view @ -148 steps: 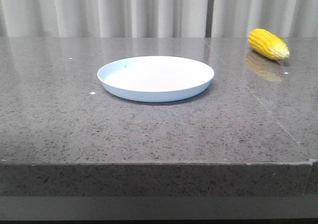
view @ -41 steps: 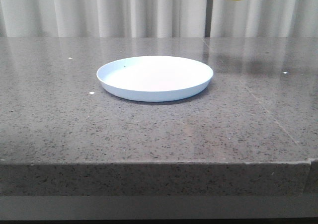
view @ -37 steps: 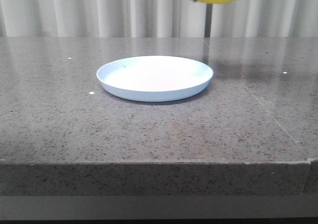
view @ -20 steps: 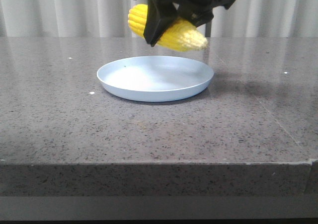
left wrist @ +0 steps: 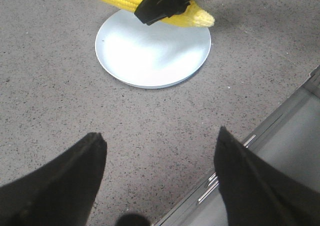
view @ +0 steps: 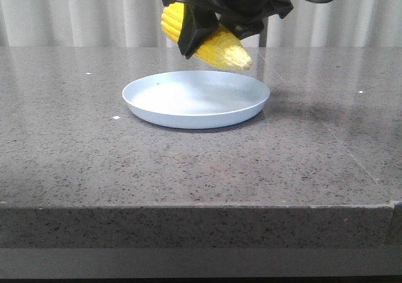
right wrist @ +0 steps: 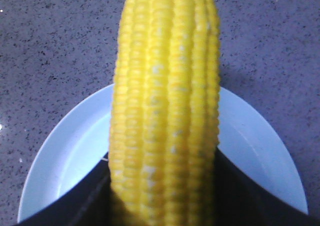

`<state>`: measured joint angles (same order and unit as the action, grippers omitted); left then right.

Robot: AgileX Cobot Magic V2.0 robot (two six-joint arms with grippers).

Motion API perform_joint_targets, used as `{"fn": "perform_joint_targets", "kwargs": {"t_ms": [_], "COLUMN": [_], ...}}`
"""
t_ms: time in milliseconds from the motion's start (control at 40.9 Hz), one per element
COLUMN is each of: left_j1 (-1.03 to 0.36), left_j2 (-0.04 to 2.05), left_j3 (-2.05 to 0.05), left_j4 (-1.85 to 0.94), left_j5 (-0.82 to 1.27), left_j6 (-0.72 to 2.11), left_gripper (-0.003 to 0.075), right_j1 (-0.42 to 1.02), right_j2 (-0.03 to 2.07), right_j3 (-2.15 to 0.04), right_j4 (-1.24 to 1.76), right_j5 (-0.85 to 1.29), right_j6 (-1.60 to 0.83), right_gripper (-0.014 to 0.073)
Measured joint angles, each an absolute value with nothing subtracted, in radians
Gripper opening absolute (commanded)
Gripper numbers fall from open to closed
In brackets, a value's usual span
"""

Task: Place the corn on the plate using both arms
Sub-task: 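Lower the corn onto the plate and open the right gripper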

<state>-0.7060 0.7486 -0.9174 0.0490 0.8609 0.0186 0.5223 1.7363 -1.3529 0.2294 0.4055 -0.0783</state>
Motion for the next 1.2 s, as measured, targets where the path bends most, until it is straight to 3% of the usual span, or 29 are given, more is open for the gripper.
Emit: {"fn": "perform_joint_targets", "kwargs": {"t_ms": [122, 294, 392, 759, 1199], "left_j1": [-0.706, -0.706, -0.706, -0.706, -0.706], "left_j2": [0.749, 0.749, 0.749, 0.749, 0.749], "left_j3": [-0.917, -0.917, -0.917, -0.917, -0.917], "left_j4": [0.049, 0.049, 0.049, 0.049, 0.049], "left_j5": [0.861, 0.861, 0.861, 0.861, 0.861], "left_j6": [0.019, 0.019, 0.019, 0.019, 0.019], "left_gripper": [0.0461, 0.0461, 0.0461, 0.0461, 0.0461], "right_j1": [0.522, 0.522, 0.522, 0.522, 0.522], "right_j2": [1.782, 1.808, 1.808, 1.745, 1.347], "right_j3": [-1.353, -1.353, -1.353, -1.391, -1.378], "right_j4": [0.229, 0.229, 0.227, 0.176, 0.061], "right_j5": [0.406, 0.407, 0.407, 0.507, 0.822], "right_j6": [-0.078, -0.08, -0.08, -0.08, -0.08], "right_gripper": [0.0283, 0.0539, 0.0633, 0.0636, 0.0636]}}
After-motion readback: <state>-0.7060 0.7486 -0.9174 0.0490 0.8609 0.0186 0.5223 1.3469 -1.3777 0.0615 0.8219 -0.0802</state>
